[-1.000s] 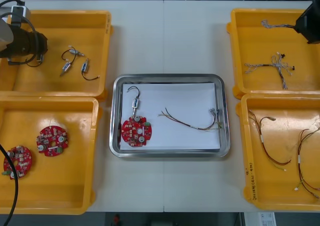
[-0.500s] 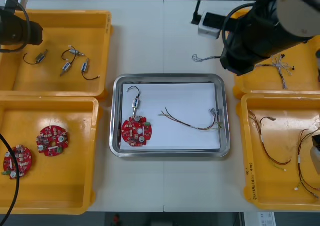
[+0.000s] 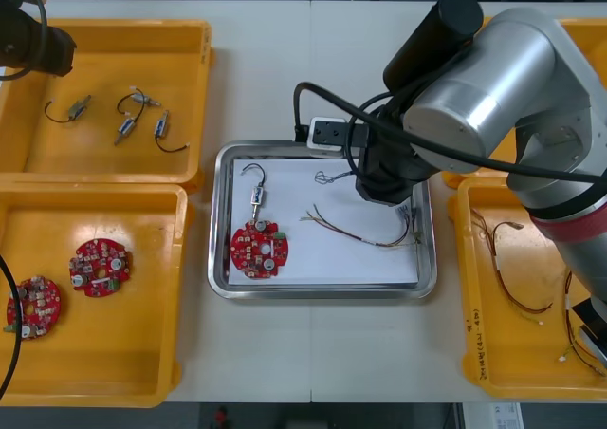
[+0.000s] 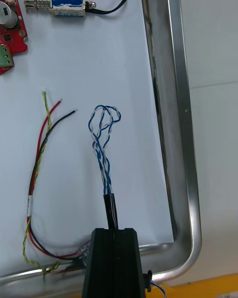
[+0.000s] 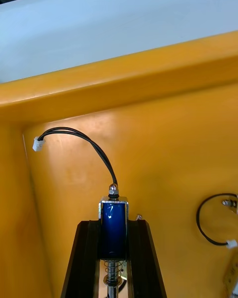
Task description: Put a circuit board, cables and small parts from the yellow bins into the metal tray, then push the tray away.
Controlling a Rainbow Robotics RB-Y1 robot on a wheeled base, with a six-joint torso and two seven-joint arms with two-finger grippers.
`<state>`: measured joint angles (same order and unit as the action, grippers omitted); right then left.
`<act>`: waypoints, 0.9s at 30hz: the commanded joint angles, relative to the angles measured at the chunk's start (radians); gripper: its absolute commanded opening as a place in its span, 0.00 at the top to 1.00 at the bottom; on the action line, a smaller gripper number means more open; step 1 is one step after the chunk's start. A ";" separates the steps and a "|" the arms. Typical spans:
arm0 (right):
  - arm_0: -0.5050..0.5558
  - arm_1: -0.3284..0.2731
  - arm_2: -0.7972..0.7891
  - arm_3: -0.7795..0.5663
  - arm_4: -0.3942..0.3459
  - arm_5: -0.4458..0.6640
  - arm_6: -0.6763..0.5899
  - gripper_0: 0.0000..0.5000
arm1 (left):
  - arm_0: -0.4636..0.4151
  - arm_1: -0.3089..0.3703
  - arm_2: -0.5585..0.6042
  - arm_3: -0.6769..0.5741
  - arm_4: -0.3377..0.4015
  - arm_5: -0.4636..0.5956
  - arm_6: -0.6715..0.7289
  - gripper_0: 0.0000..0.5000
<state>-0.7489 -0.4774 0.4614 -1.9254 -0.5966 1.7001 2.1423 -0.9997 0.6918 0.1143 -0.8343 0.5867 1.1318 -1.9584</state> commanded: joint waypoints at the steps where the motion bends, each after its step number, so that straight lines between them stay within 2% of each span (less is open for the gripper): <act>1: 0.026 0.014 0.069 0.006 0.055 -0.063 -0.036 1.00 | 0.001 0.055 0.027 -0.104 -0.028 0.089 0.059 1.00; 5: 0.026 0.011 0.091 0.072 0.069 -0.129 -0.032 1.00 | 0.006 0.055 0.027 -0.178 -0.039 0.191 0.121 1.00; 12: 0.026 0.010 0.091 0.163 0.126 -0.198 -0.007 1.00 | 0.079 0.052 0.008 -0.376 -0.042 0.316 0.237 1.00; 19: 0.028 0.010 0.111 0.236 0.121 -0.240 0.001 1.00 | 0.128 0.040 -0.053 -0.571 -0.030 0.430 0.385 1.00; 21: 0.028 0.010 0.111 0.236 0.118 -0.240 0.001 0.94 | 0.138 0.032 -0.059 -0.615 -0.030 0.459 0.414 1.00; 22: 0.028 0.010 0.111 0.236 0.113 -0.237 -0.002 0.80 | 0.144 0.025 -0.064 -0.646 -0.030 0.479 0.432 1.00; 23: 0.028 0.010 0.111 0.238 0.112 -0.235 -0.004 0.42 | 0.151 0.018 -0.068 -0.678 -0.030 0.497 0.452 1.00; 24: 0.028 0.010 0.111 0.236 0.110 -0.235 -0.005 0.24 | 0.153 0.014 -0.073 -0.694 -0.030 0.507 0.464 1.00; 25: 0.028 0.010 0.111 0.236 0.107 -0.235 -0.009 0.00 | 0.158 0.009 -0.084 -0.723 -0.030 0.526 0.483 1.00; 27: 0.028 0.010 0.109 0.236 0.103 -0.235 -0.013 0.00 | 0.162 0.002 -0.099 -0.767 -0.028 0.556 0.513 1.00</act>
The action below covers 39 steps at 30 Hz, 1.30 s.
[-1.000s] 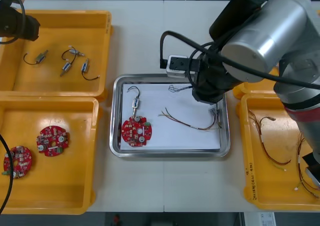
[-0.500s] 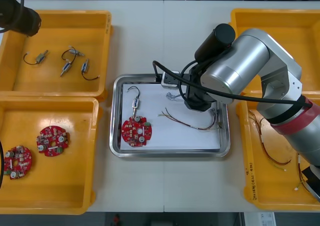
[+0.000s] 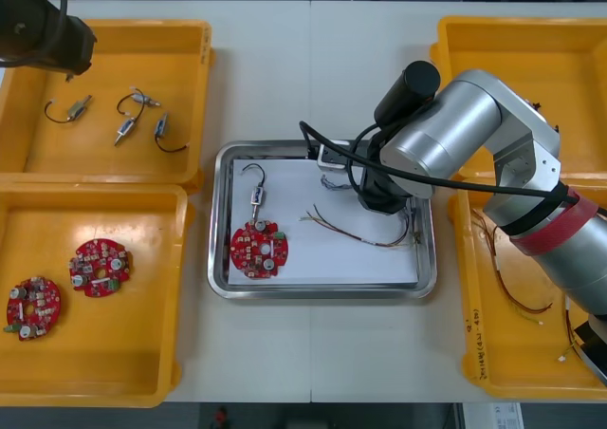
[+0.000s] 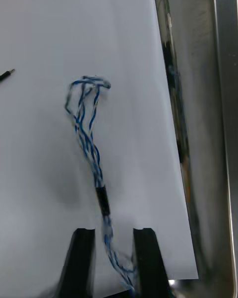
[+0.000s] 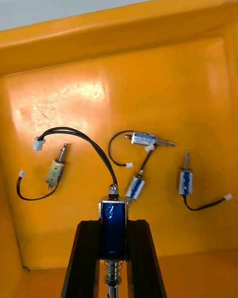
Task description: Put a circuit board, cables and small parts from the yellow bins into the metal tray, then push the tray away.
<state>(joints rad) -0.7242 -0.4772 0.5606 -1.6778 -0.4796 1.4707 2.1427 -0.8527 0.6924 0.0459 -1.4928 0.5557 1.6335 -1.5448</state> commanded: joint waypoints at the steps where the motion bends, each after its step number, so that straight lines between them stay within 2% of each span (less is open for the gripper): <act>1: 0.002 0.008 0.012 -0.011 -0.014 -0.004 -0.017 0.00 | 0.017 -0.005 -0.040 -0.139 0.006 0.072 0.121 1.00; 6: 0.002 0.009 0.010 -0.028 -0.021 -0.001 -0.020 0.00 | 0.018 -0.031 -0.077 -0.231 0.023 0.138 0.201 1.00; 12: 0.002 0.009 0.001 -0.092 -0.010 0.063 -0.030 0.00 | 0.017 -0.070 -0.124 -0.320 0.030 0.203 0.287 1.00; 22: 0.006 0.014 -0.077 -0.280 -0.008 0.304 -0.046 0.00 | 0.017 -0.125 -0.221 -0.440 0.053 0.243 0.439 1.00; 23: 0.022 0.025 -0.116 -0.326 -0.008 0.359 -0.049 0.00 | 0.017 -0.136 -0.241 -0.460 0.055 0.243 0.462 1.00; 27: 0.069 0.026 -0.208 -0.442 -0.011 0.449 -0.053 0.00 | 0.015 -0.160 -0.288 -0.491 0.059 0.243 0.506 1.00; 34: 0.155 0.023 -0.375 -0.602 -0.028 0.449 -0.063 0.00 | 0.011 -0.192 -0.357 -0.501 0.067 0.223 0.534 1.00; 39: 0.256 0.008 -0.539 -0.697 -0.082 0.449 -0.076 0.00 | 0.009 -0.214 -0.422 -0.500 0.070 0.175 0.588 1.00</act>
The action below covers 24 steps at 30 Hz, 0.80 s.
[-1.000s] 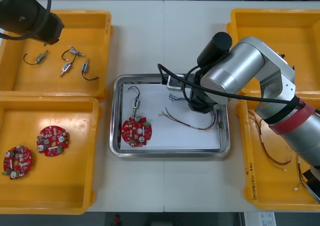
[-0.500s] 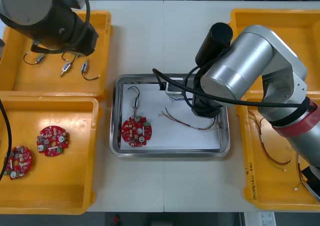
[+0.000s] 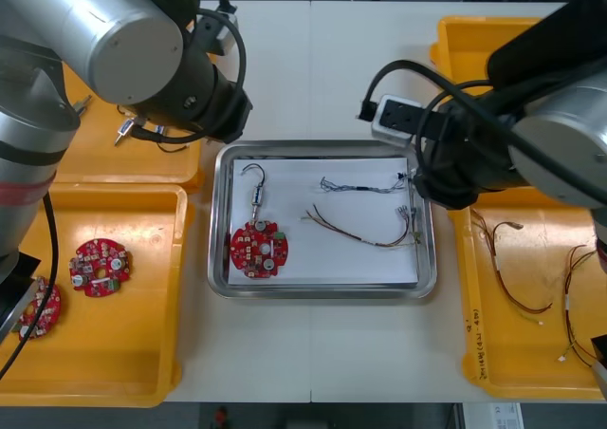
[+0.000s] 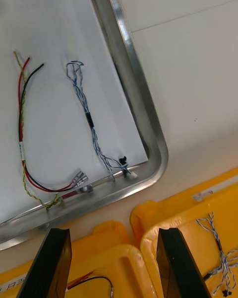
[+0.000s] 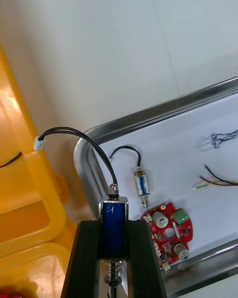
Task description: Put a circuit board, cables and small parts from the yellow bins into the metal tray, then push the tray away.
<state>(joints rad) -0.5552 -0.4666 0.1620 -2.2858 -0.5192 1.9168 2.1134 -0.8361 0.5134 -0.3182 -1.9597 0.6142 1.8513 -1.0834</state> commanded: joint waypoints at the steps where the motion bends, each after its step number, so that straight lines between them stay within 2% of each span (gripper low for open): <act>1: 0.120 -0.006 -0.191 -0.112 -0.058 0.003 -0.053 0.00 | -0.008 -0.041 -0.078 -0.031 0.015 -0.060 0.145 1.00; 6: 0.219 -0.006 -0.383 -0.132 -0.140 0.003 -0.076 0.00 | -0.008 -0.059 -0.164 -0.007 0.013 -0.124 0.211 1.00; 11: 0.288 -0.009 -0.512 -0.132 -0.182 0.003 -0.099 0.00 | -0.008 -0.072 -0.225 0.039 -0.001 -0.179 0.215 1.00; 15: 0.330 -0.014 -0.579 -0.133 -0.176 0.003 -0.113 0.00 | -0.006 -0.078 -0.260 0.079 -0.024 -0.216 0.215 1.00; 24: 0.445 -0.041 -0.644 -0.132 -0.105 0.003 -0.329 0.00 | -0.006 -0.089 -0.337 0.190 -0.067 -0.302 0.226 1.00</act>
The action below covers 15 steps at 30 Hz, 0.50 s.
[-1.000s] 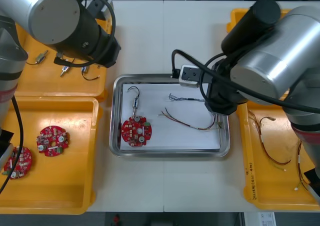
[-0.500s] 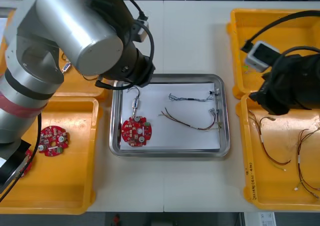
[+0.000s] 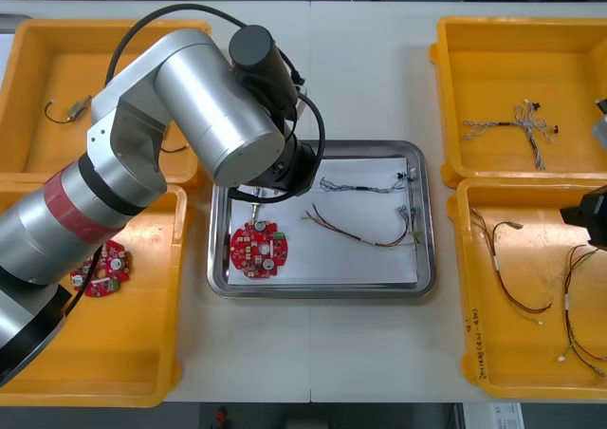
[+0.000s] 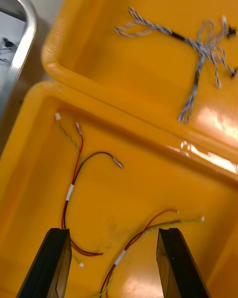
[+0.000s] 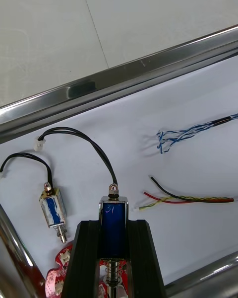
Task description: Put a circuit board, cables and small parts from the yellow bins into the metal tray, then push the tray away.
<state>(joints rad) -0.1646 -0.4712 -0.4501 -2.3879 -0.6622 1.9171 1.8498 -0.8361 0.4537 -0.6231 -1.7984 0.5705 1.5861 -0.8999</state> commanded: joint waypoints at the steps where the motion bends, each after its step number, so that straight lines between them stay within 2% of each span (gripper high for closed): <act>1: 0.060 -0.037 -0.032 -0.030 0.053 0.003 -0.083 0.00 | -0.006 -0.030 -0.038 0.037 -0.026 -0.046 0.042 1.00; 4: 0.073 -0.037 -0.032 -0.004 0.084 0.003 -0.147 0.00 | -0.006 -0.033 -0.064 0.071 -0.047 -0.080 0.047 1.00; 9: 0.073 -0.047 -0.041 0.065 0.084 0.003 -0.244 0.00 | -0.003 -0.038 -0.098 0.126 -0.069 -0.133 0.055 1.00; 15: 0.066 -0.069 -0.044 0.112 0.076 0.003 -0.334 0.00 | 0.023 -0.038 -0.109 0.134 -0.090 -0.167 0.059 1.00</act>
<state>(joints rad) -0.1048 -0.4920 -0.4587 -2.2839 -0.5856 1.9171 1.5984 -0.8312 0.4432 -0.7213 -1.6531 0.4981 1.4430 -0.8999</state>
